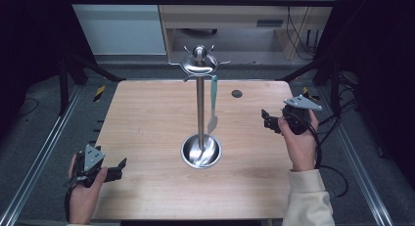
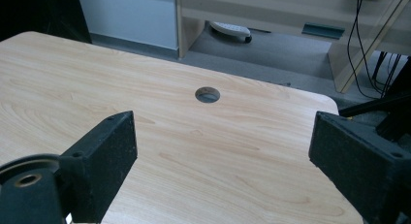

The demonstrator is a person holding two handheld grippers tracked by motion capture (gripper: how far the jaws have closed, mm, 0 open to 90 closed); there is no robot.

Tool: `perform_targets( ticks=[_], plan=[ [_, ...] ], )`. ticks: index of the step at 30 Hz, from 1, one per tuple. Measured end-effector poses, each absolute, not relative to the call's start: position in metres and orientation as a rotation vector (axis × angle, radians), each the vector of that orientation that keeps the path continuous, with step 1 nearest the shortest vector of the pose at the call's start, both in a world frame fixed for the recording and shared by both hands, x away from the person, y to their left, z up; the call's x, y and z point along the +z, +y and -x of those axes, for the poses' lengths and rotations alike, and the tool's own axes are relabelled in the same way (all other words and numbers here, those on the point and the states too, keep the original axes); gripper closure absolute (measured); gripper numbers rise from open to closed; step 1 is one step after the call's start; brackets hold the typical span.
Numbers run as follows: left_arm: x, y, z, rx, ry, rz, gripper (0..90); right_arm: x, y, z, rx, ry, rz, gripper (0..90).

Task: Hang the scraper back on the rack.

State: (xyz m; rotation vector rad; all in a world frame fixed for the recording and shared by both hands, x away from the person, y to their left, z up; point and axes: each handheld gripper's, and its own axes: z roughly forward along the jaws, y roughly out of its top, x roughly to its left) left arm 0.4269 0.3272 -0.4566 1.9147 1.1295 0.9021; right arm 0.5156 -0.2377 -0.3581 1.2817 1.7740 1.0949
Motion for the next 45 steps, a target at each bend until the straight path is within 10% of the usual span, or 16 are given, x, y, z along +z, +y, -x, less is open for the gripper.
perform_targets(
  ticks=[45],
  plan=[
    [-0.457,0.325,-0.428,0.892,1.109,-1.923,2.5,-0.432,-0.217,-0.516,0.965,1.947,-1.326,11.4]
  ],
)
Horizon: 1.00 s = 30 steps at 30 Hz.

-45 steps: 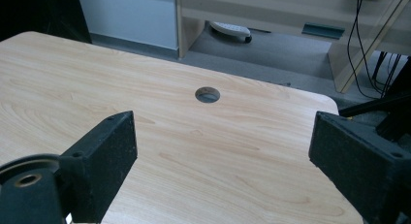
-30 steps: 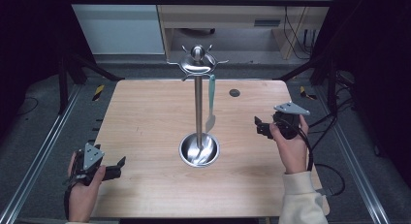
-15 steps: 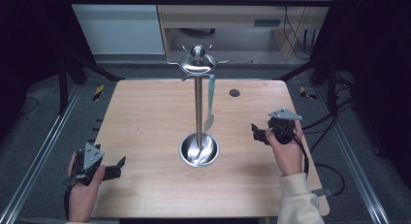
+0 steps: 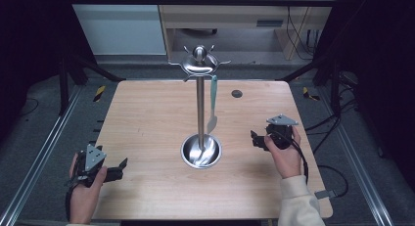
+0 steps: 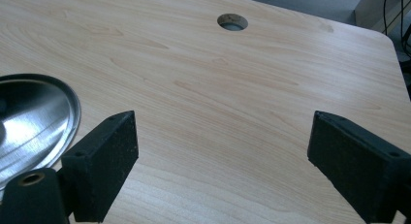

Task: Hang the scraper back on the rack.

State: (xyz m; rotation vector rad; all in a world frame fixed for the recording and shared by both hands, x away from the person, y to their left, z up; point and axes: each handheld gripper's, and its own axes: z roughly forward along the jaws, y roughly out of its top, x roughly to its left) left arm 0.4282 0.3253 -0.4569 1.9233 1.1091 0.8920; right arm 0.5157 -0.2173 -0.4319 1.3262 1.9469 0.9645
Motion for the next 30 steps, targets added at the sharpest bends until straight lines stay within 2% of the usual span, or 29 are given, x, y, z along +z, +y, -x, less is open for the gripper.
perform_targets(
  ticks=[30],
  plan=[
    [-0.459,0.323,-0.43,0.887,1.11,-1.945,2.5,-0.471,-0.206,-0.523,1.022,2.041,-1.311,13.0]
  ],
)
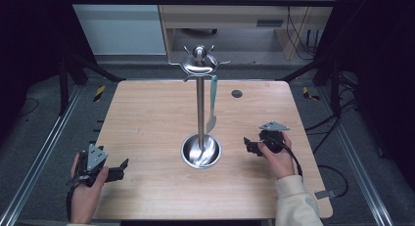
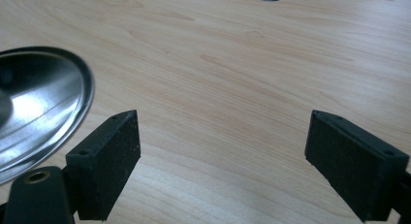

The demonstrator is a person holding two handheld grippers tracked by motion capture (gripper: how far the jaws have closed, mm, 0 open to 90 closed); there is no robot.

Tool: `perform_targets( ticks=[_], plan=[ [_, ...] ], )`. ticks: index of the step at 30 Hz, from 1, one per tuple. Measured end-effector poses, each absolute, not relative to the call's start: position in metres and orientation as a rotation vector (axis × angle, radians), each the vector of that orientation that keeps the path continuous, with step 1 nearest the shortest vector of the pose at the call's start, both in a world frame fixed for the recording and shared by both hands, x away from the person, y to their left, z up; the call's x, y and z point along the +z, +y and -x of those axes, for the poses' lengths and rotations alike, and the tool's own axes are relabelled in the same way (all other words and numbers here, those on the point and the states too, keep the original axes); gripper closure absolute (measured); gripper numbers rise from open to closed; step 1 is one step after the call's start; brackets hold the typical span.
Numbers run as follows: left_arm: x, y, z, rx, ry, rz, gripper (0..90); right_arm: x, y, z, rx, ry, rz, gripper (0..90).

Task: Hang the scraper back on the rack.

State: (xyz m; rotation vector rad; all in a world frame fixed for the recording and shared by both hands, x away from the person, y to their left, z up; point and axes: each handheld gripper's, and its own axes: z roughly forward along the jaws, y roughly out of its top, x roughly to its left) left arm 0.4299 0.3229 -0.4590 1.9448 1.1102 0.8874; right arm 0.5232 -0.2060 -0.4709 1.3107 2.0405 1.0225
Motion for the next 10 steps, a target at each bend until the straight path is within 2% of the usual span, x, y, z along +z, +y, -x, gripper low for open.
perform_targets(
  ticks=[10],
  plan=[
    [-0.4595,0.3224,-0.4301,0.887,1.109,-1.949,2.5,-0.4749,-0.1958,-0.5223,1.003,2.093,-1.262,13.1]
  ],
)
